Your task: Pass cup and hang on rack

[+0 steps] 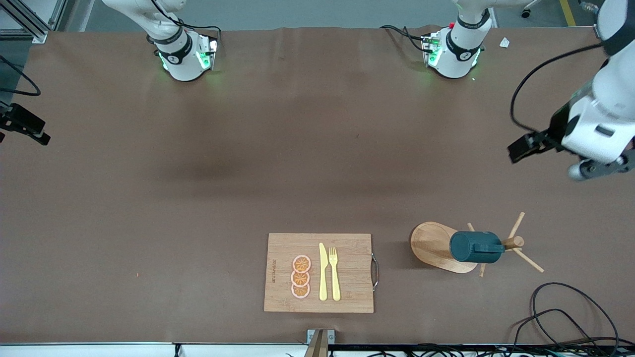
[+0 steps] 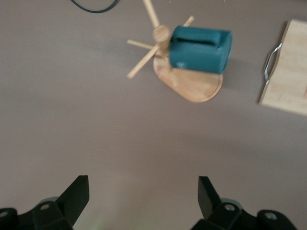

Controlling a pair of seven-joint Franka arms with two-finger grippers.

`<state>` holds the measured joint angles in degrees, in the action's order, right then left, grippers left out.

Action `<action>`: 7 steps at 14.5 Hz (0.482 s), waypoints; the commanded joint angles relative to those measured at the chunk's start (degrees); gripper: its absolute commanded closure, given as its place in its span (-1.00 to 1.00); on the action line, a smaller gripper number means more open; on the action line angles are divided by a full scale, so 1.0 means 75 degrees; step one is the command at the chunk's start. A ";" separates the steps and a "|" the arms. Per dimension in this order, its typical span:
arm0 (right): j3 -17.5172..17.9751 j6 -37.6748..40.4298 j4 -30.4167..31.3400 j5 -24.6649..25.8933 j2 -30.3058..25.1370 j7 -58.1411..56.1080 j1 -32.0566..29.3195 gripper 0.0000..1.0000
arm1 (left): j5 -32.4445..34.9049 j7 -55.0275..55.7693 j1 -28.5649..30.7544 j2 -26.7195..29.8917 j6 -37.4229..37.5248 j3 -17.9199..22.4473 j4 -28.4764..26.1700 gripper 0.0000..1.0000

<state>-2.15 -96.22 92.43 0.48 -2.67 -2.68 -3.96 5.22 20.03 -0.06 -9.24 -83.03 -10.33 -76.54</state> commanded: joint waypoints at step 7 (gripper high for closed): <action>0.0028 0.0057 0.0015 0.0136 -0.0090 0.0053 -0.0046 -1.00 | -0.0989 -0.1404 0.0278 0.2380 -0.0085 0.0380 -0.2557 -1.00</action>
<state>-2.20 -96.22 92.42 0.49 -2.67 -2.68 -3.96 -0.52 11.12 2.07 6.68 -82.64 -7.81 -92.97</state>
